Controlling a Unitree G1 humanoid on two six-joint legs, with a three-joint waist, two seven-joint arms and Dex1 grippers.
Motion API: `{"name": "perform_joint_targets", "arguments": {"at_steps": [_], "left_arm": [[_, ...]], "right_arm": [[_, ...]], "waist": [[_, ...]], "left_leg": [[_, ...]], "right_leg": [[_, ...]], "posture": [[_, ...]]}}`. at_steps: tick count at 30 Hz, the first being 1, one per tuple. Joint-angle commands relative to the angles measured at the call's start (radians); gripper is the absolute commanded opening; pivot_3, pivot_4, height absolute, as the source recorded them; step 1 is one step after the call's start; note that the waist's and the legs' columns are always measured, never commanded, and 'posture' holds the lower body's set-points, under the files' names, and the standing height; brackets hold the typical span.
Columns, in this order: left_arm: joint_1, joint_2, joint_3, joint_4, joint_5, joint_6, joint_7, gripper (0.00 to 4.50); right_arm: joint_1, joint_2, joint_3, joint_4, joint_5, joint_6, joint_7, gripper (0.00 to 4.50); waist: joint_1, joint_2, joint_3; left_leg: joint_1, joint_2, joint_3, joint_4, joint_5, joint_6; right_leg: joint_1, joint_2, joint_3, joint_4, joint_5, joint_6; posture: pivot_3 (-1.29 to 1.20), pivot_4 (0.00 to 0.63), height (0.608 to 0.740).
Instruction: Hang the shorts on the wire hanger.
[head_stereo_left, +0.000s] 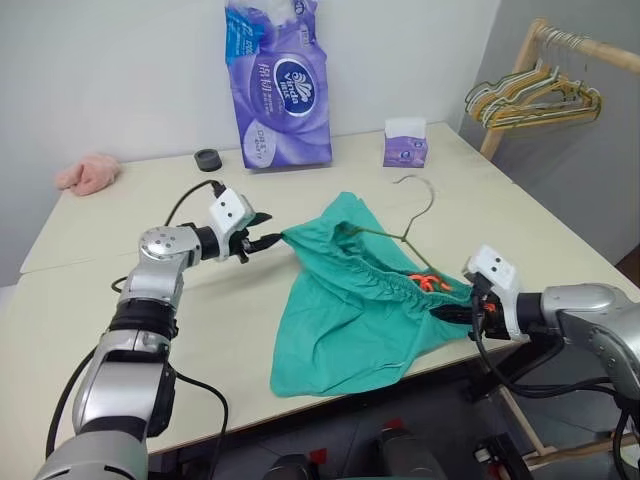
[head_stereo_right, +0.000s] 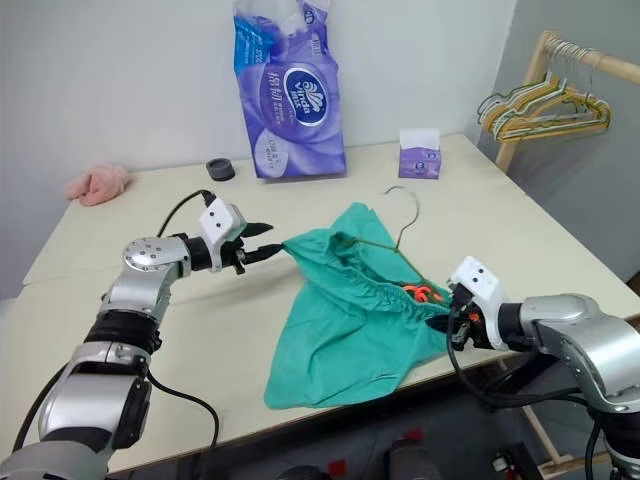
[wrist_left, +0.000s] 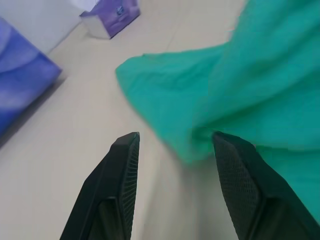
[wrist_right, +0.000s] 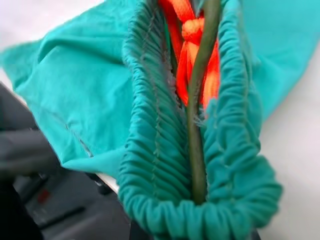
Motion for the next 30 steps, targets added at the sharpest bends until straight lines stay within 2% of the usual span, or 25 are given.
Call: {"name": "perform_joint_targets", "arguments": {"at_steps": [1, 5, 11, 16, 23, 30], "left_arm": [[0.028, -0.024, -0.007, -0.236, -0.094, 0.157, -0.022, 2.42], [0.047, -0.07, -0.049, -0.403, -0.14, 0.293, -0.011, 2.42], [0.006, -0.19, -0.124, -0.524, -0.147, 0.376, 0.061, 2.42], [-0.033, -0.274, -0.184, -0.607, -0.123, 0.429, 0.14, 2.42], [-0.116, -0.374, -0.254, -0.613, -0.103, 0.444, 0.204, 2.42], [-0.206, -0.479, -0.281, -0.561, -0.095, 0.412, 0.23, 2.42]], "right_arm": [[-0.014, 0.01, -0.145, -0.032, 0.045, 0.091, -0.065, 0.0], [0.008, 0.011, -0.271, -0.047, 0.062, 0.172, -0.122, 0.0], [0.045, 0.008, -0.431, -0.05, 0.048, 0.328, -0.212, 0.0], [0.036, -0.035, -0.536, 0.008, 0.045, 0.348, -0.297, 0.0], [-0.036, -0.119, -0.598, 0.12, -0.009, 0.348, -0.382, 0.0], [-0.157, -0.222, -0.587, 0.287, -0.103, 0.285, -0.431, 0.0]], "waist": [[0.002, 0.0, 0.0], [0.002, 0.001, 0.0], [0.0, 0.002, 0.0], [-0.011, 0.003, 0.001], [-0.04, 0.01, 0.003], [-0.048, 0.01, 0.009]], "left_leg": [[0.0, 0.0, 0.0, 0.0, 0.0, 0.0], [0.0, 0.0, 0.0, 0.0, 0.0, 0.0], [0.001, 0.0, 0.002, 0.0, -0.001, 0.002], [0.001, 0.0, 0.003, 0.0, -0.002, 0.003], [0.002, 0.001, 0.007, 0.0, -0.003, 0.006], [0.003, 0.001, 0.015, 0.0, -0.006, 0.011]], "right_leg": [[0.0, 0.0, 0.0, 0.0, 0.0, 0.0], [0.0, 0.0, 0.0, 0.0, 0.0, 0.0], [0.001, 0.0, 0.001, 0.0, 0.0, 0.0], [0.001, 0.0, 0.002, -0.001, 0.0, 0.001], [0.003, 0.0, 0.003, -0.001, -0.003, 0.005], [0.003, 0.0, 0.008, -0.001, -0.005, 0.008]], "posture": [[-0.28, 0.052, 0.74], [-0.32, 0.064, 0.74], [-0.36, 0.073, 0.74], [-0.38, 0.08, 0.74], [-0.39, 0.091, 0.74], [-0.38, 0.109, 0.74]]}}
